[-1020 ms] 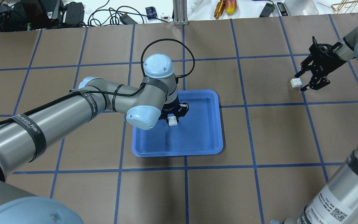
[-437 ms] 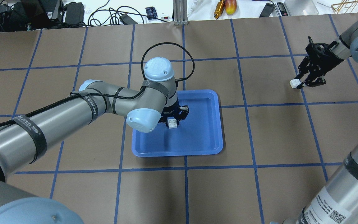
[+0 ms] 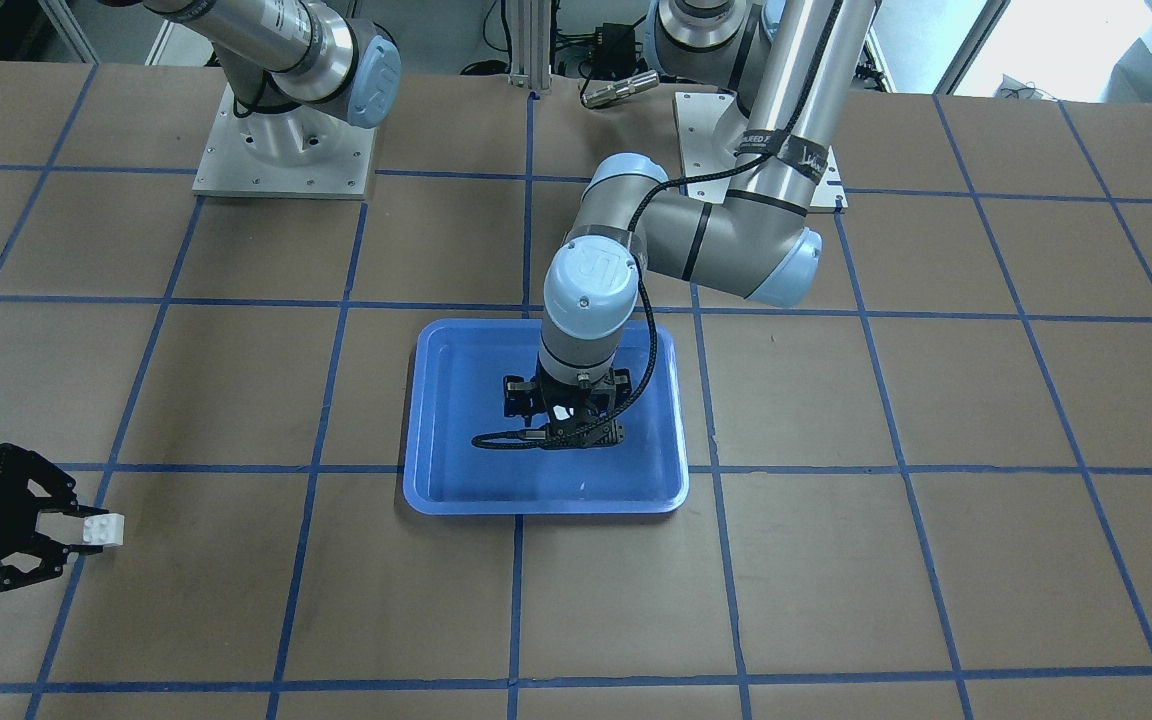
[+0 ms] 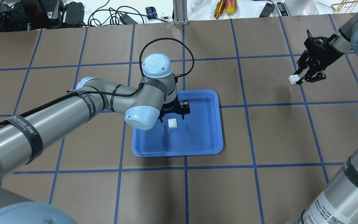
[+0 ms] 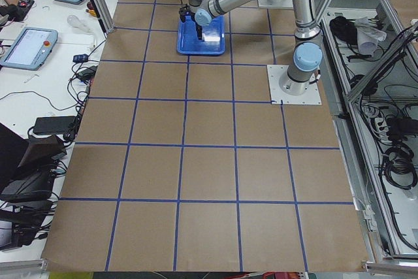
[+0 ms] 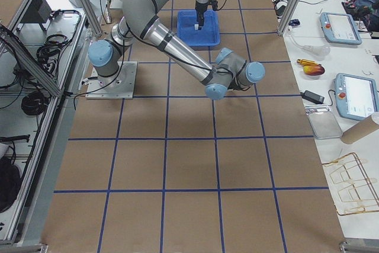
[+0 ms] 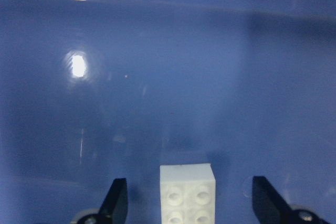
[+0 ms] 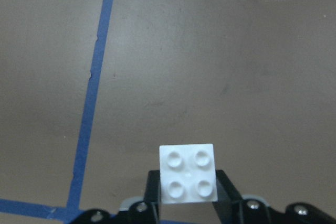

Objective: Assemble white blocks and place on blue tray

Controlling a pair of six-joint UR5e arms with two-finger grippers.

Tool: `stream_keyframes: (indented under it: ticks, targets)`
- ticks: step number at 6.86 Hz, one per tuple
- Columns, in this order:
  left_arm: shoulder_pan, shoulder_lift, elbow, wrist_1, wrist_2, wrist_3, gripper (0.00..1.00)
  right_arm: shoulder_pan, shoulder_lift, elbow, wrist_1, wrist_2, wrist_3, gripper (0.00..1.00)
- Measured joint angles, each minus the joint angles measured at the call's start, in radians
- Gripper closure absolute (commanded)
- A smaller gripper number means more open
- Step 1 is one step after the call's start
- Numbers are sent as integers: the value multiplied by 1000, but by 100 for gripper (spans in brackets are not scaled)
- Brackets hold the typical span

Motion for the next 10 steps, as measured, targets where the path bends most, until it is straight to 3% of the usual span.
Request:
stream_keyframes:
  ticks: [2,5,7,10]
  targets:
    - [68,23,2,-13,-72,25,54,19,-43,10,79,77,13,100]
    - [130,45,-38,-19,-134,105,100,97,-128,102,71,149,152,100]
    - [159,51,-67,-19,-194,137,100,167,-249,262,-83,157,335,100]
    - [179,58,-82,-17,-230,143,100,291,-406,537,-447,168,572,100]
